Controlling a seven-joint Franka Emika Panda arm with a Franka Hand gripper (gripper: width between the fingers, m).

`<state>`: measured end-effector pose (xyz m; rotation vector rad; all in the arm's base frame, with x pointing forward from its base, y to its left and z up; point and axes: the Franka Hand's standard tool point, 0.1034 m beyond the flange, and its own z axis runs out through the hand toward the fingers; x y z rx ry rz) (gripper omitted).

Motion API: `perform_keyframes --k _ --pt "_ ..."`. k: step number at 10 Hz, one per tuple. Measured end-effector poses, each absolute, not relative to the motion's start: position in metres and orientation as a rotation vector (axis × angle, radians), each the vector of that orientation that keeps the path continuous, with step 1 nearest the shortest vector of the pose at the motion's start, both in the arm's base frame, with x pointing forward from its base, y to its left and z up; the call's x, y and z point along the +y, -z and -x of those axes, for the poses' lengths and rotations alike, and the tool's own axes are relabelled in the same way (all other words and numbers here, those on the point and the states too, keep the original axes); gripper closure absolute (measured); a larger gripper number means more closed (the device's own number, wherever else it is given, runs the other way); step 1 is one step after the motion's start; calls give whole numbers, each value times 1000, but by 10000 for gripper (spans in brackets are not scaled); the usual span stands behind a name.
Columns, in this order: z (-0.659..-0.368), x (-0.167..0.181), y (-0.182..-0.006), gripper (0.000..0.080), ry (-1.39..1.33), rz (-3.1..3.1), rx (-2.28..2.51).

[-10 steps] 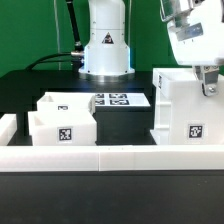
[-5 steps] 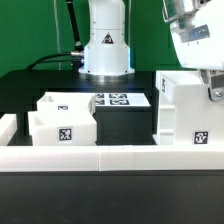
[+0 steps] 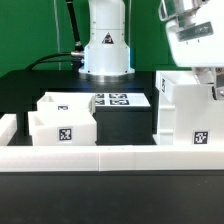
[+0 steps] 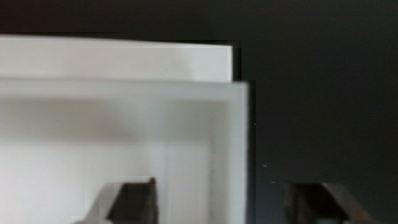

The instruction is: Assemble drawer

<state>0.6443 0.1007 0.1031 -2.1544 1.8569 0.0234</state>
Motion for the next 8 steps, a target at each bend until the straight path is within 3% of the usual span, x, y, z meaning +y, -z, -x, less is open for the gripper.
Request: perform_keyframes --k 1,2,3,5,8 --pt "-636 98 -106 229 -20 2200 1808" --pt "-629 94 -115 229 -6 2274 1715" --pt "-622 90 -126 166 -5 2347 1615" --pt "-615 79 -146 154 15 2470 1409" --pt "-613 78 -145 151 27 2520 1326"
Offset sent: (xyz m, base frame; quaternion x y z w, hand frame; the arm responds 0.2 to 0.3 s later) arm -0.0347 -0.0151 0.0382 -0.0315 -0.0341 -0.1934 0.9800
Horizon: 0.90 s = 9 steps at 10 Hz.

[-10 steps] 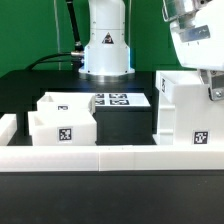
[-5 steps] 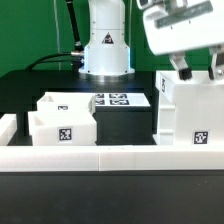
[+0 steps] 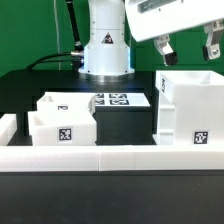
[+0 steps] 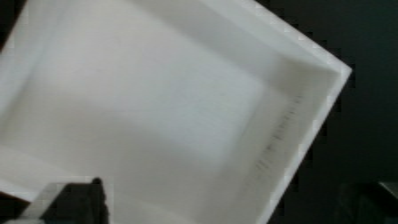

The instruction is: Assemble drawer

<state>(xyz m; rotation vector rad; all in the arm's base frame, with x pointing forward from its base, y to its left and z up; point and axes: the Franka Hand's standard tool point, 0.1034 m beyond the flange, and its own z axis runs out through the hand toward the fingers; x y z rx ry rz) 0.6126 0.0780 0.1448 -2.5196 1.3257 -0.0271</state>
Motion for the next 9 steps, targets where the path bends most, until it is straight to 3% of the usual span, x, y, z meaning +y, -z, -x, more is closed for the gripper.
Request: perform_keyframes --k 3,9 --pt "-598 61 -130 151 89 2820 733" --pt "-598 41 -128 151 162 2967 17"
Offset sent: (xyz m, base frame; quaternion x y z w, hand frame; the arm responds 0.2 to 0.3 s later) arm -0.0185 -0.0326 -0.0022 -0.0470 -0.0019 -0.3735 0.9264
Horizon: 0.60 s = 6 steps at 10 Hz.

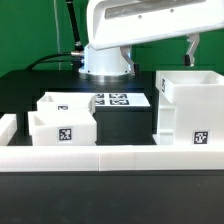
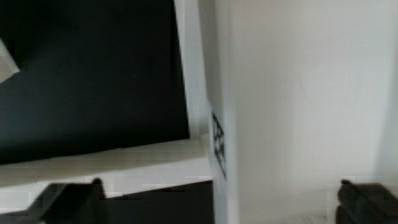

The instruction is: Assemble drawer

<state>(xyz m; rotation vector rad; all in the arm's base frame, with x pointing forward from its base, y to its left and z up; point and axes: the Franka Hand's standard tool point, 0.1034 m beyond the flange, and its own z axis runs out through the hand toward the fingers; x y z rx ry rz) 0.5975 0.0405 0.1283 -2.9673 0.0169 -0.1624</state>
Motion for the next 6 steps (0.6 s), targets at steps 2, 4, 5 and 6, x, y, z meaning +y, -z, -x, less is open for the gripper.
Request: perform_keyframes --k 2,4,5,6 --pt "-585 27 -122 151 147 3021 -314" --pt "-575 0 -123 151 145 3025 -427" --pt "-569 -12 -121 151 145 3027 -461" --pt "-563 -24 -116 151 149 3029 -493"
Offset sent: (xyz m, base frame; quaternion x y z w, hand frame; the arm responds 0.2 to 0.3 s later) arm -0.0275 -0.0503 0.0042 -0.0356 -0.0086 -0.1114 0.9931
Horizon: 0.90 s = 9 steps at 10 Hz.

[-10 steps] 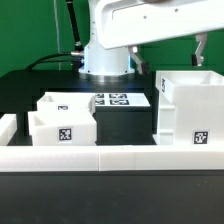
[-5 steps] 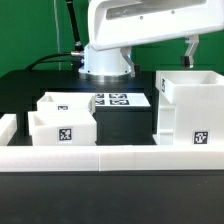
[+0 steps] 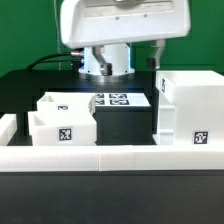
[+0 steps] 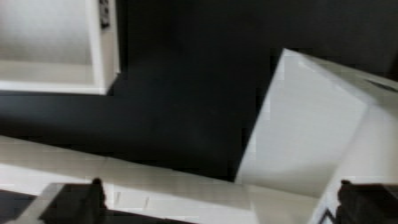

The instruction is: Assemble drawer

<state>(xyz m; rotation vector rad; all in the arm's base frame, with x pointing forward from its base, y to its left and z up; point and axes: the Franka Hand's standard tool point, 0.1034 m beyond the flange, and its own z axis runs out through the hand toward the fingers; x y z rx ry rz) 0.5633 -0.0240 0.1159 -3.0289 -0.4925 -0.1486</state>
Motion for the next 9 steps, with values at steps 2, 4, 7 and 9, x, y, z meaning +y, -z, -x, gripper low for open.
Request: perform_keyframes --k 2,4,7,9 --pt "-551 -48 -95 151 164 3044 -501" --pt "-550 -52 -89 151 156 3045 -503" --pt "-549 -54 -86 151 150 3041 -528" --pt "-541 -68 -66 151 135 3047 -554"
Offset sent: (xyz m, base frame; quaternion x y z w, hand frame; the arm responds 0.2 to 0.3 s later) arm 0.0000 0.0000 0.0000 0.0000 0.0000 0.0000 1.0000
